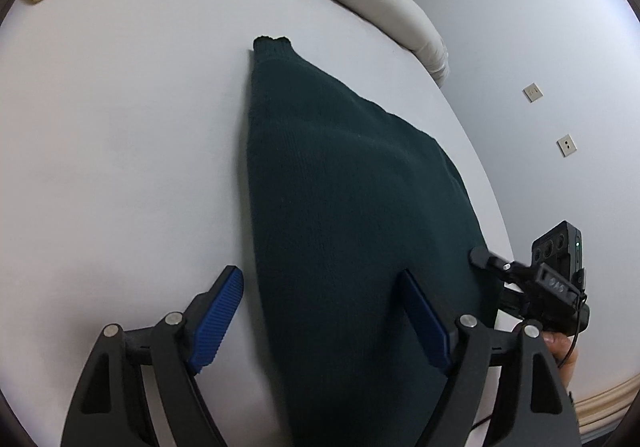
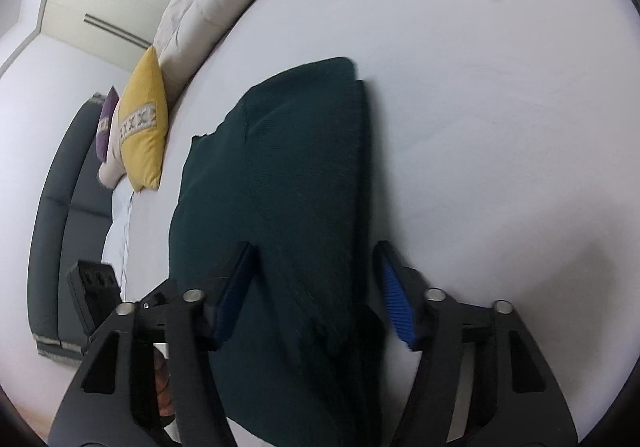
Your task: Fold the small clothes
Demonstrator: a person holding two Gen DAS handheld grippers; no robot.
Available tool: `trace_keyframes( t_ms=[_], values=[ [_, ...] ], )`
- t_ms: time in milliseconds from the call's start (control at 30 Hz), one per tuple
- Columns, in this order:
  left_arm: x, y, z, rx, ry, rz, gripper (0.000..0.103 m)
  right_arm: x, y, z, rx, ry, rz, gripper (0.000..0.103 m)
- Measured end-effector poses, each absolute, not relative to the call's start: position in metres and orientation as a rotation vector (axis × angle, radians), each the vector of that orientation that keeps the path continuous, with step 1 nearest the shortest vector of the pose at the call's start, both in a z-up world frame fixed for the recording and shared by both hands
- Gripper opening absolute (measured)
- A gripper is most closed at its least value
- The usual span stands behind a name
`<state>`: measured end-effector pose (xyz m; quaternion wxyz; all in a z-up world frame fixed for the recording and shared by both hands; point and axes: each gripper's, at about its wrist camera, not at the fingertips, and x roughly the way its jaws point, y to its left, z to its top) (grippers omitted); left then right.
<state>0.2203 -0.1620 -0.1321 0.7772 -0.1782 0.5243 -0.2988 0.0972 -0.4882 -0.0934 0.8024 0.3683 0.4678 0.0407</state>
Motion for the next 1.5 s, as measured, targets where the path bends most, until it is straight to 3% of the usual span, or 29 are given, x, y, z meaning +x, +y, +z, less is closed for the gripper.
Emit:
trace_keyframes(
  t_ms=[133, 300, 367, 667, 900, 1200, 1333, 1500],
  values=[
    [0.23, -0.172, -0.135, -0.398, 1.184, -0.664, 0.058, 0.118, -0.48, -0.1, 0.769, 1.031, 0.072, 0.028],
    [0.217, -0.175, -0.119, -0.339, 1.17, -0.658, 0.037, 0.117, -0.45, -0.072, 0.583, 1.025, -0.027, 0.021],
    [0.21, -0.17, -0.11, -0.338, 1.162, -0.657, 0.035, 0.107, -0.438, -0.051, 0.515, 1.008, -0.048, 0.02],
    [0.139, -0.085, -0.044, -0.259, 1.053, -0.635, 0.035, 0.059, -0.322, 0.025, 0.335, 0.932, 0.073, 0.02],
    [0.075, 0.003, -0.026, -0.21, 1.007, -0.563, 0.035, 0.022, -0.221, 0.039, 0.29, 0.903, 0.198, 0.02],
    [0.057, 0.053, -0.102, -0.238, 1.124, -0.457, 0.037, 0.025, -0.17, -0.048, 0.38, 1.034, 0.217, 0.02],
    [0.059, 0.063, -0.125, -0.305, 1.137, -0.465, 0.042, 0.03, -0.2, -0.095, 0.538, 1.076, 0.207, 0.022],
    [0.064, 0.062, -0.135, -0.315, 1.143, -0.46, 0.053, 0.027, -0.212, -0.115, 0.638, 1.029, 0.272, 0.023]
  ],
)
